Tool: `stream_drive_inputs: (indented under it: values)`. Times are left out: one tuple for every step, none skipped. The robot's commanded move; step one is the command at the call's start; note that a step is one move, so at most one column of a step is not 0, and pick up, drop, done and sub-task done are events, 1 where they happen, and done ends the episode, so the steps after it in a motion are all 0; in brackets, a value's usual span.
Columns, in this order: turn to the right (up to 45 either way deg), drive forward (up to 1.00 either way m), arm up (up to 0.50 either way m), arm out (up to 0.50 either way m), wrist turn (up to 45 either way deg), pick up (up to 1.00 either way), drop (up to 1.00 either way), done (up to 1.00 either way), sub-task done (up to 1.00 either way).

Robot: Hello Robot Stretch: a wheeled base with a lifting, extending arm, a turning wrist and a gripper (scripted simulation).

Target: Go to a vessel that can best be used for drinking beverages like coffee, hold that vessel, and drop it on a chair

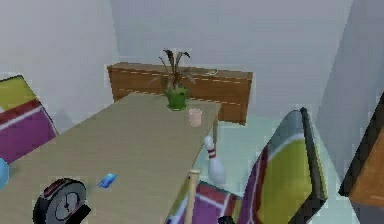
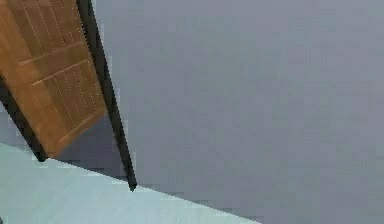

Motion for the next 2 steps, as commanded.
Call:
stream_drive_inputs:
  values:
    - [-45.0, 0.00, 0.00, 0.00, 0.0, 0.00, 0.00, 0.00, 0.00]
    - [45.0, 0.00, 0.00, 0.00, 0.0, 0.00, 0.00, 0.00, 0.00]
